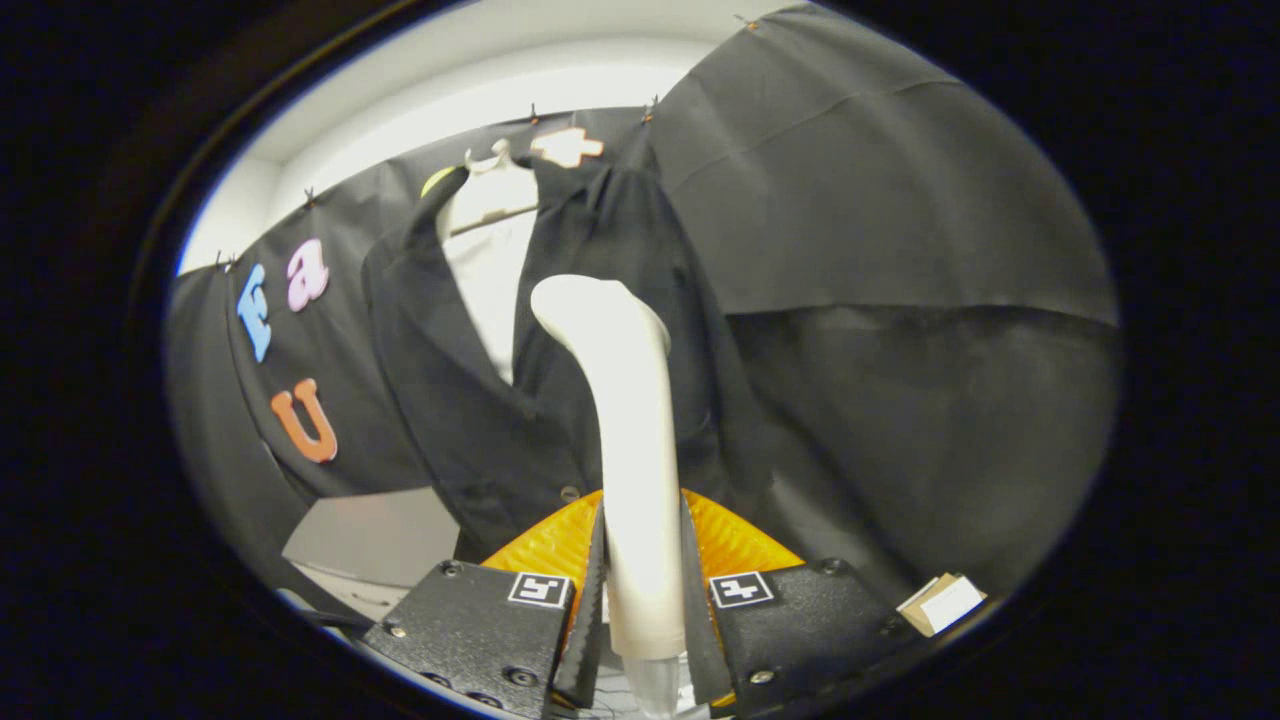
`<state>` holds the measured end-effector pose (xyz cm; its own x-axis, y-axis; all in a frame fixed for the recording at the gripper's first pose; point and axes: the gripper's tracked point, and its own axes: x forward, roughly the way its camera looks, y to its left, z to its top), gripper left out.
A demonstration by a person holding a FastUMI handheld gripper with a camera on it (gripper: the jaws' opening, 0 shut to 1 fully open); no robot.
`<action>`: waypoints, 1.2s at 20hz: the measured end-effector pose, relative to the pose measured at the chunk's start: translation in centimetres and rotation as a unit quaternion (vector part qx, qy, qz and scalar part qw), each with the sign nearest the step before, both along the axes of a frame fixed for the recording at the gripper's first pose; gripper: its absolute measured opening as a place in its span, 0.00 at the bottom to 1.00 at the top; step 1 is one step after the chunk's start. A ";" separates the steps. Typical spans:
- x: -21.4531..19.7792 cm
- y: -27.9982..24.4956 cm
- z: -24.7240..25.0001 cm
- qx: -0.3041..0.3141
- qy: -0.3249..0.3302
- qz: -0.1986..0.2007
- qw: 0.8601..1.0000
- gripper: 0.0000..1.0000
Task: Iron the clothes twice with a garment steamer, once on the left side and once on the right side.
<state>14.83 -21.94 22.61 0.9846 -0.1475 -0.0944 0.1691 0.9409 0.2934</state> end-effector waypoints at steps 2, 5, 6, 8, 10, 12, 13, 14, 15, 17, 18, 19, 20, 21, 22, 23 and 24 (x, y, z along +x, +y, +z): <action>0.6 -1.3 3.1 -0.002 -0.028 -0.014 1.000 0.38; 2.0 -2.3 7.1 -0.008 -0.057 -0.031 0.998 0.38; 2.5 -2.3 8.2 -0.012 -0.065 -0.037 0.997 0.38; 3.9 -2.1 10.1 -0.026 -0.076 -0.047 0.996 0.38; 5.3 -1.7 11.2 -0.039 -0.081 -0.053 0.995 0.38; 6.1 -1.5 11.7 -0.047 -0.079 -0.056 0.994 0.38; 6.7 -1.3 11.9 -0.049 -0.076 -0.059 0.994 0.38; 7.6 -1.1 11.9 -0.051 -0.074 -0.064 0.994 0.38; 8.0 -1.0 11.7 -0.054 -0.070 -0.069 0.994 0.38; 8.7 -0.8 11.6 -0.060 -0.066 -0.080 0.993 0.38; 8.8 -0.8 11.3 -0.069 -0.063 -0.086 0.992 0.38; 8.9 -0.7 11.1 -0.077 -0.060 -0.091 0.991 0.38; 9.0 -0.7 10.9 -0.082 -0.058 -0.095 0.990 0.38; 9.0 -0.6 10.7 -0.084 -0.056 -0.096 0.990 0.38; 9.1 -0.6 10.4 -0.086 -0.054 -0.098 0.990 0.38; 9.1 -0.5 10.1 -0.087 -0.051 -0.099 0.990 0.38; 9.1 -0.5 9.6 -0.089 -0.047 -0.101 0.990 0.38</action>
<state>23.92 -22.40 32.24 0.9362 -0.3490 0.0420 0.3395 0.9286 0.1500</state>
